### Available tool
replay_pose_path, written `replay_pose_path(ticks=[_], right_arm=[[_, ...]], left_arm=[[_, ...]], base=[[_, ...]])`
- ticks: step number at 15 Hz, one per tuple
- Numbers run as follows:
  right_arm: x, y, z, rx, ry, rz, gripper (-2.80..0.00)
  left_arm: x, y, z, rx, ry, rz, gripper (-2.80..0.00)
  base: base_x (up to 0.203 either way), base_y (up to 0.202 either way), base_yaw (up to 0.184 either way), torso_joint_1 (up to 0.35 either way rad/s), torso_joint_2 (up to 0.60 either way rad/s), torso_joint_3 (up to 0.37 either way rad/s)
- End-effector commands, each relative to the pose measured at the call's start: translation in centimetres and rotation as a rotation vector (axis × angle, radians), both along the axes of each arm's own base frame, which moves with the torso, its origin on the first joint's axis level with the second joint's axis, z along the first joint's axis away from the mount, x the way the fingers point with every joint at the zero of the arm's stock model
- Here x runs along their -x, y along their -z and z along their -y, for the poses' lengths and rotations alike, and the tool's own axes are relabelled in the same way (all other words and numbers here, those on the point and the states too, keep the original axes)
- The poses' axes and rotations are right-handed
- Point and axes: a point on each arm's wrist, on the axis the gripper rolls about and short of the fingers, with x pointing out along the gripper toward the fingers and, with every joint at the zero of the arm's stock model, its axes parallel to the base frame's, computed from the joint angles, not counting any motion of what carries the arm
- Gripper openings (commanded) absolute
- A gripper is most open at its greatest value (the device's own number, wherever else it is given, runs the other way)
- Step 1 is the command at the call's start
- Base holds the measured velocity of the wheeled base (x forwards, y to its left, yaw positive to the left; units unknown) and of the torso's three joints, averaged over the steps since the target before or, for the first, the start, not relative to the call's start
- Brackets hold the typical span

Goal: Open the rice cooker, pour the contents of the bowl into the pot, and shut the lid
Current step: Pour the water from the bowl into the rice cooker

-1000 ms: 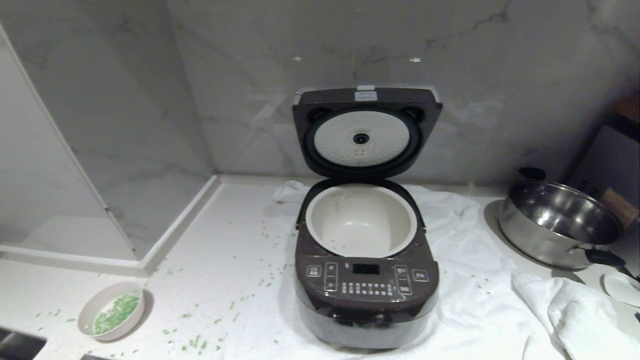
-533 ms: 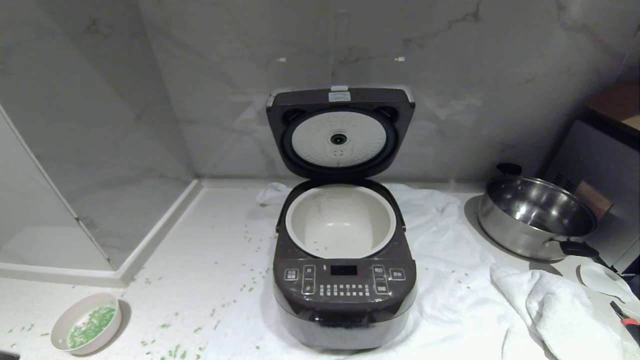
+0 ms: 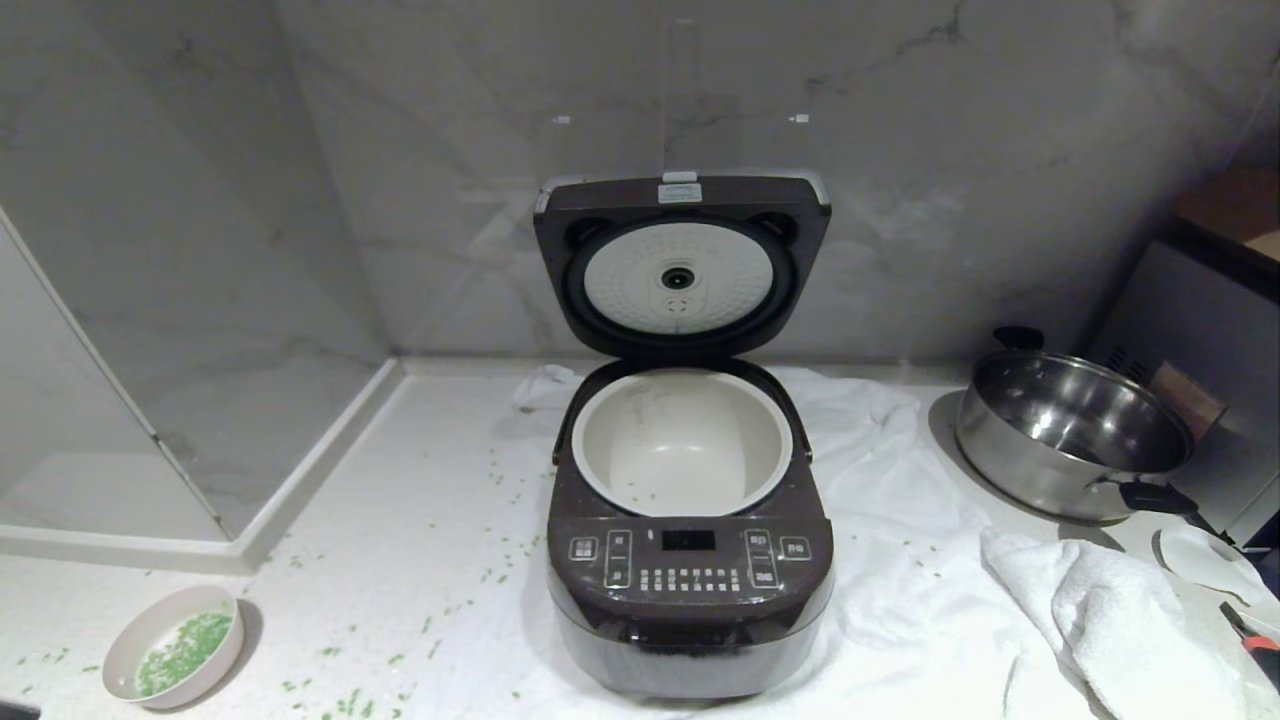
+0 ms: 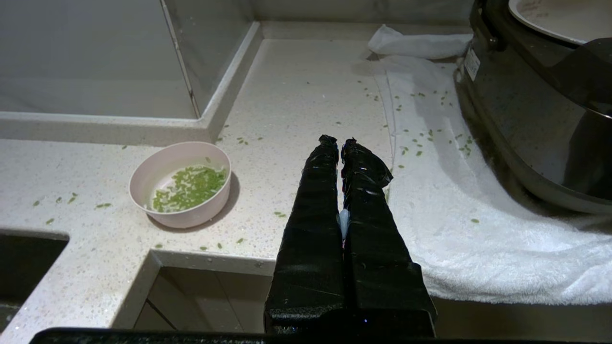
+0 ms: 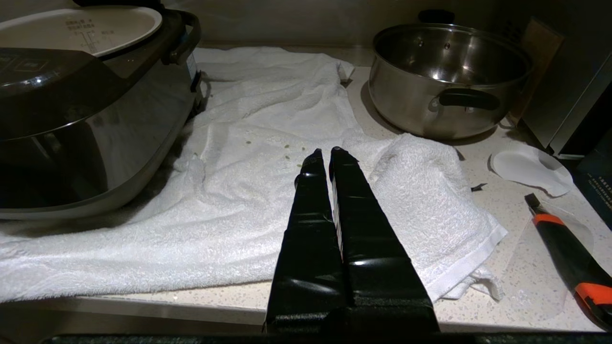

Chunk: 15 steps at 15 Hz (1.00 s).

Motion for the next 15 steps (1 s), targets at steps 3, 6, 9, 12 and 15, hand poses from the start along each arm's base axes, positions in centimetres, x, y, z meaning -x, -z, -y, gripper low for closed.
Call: replay_pose_path(ticks=[3, 6, 9, 12, 15], right_arm=[[-0.01, 0.04, 0.00, 0.000, -0.001, -0.002, -2.80], [-0.01, 0.03, 0.00, -0.001, 0.000, 0.000, -2.80], [-0.01, 0.04, 0.01, -0.005, 0.001, -0.002, -2.80], [-0.01, 0.04, 0.02, -0.011, 0.011, -0.002, -2.80], [-0.01, 0.04, 0.03, -0.011, 0.011, -0.002, -2.80]], left_arm=[[-0.01, 0.04, 0.00, 0.001, 0.000, -0.001, -2.80], [0.01, 0.00, 0.00, 0.001, 0.000, 0.002, -2.80], [0.00, -0.01, 0.00, 0.001, -0.001, 0.001, -2.80], [0.01, 0.00, 0.00, 0.001, 0.000, 0.002, -2.80], [0.01, 0.00, 0.00, 0.001, 0.000, 0.002, -2.80]], base=[[0.000, 0.000, 0.000, 0.000, 0.00, 0.000], [0.000, 0.000, 0.000, 0.000, 0.00, 0.000], [0.000, 0.000, 0.000, 0.000, 0.00, 0.000], [0.163, 0.000, -0.003, 0.001, -0.01, 0.002], [0.185, 0.000, 0.000, 0.011, 0.00, -0.002]])
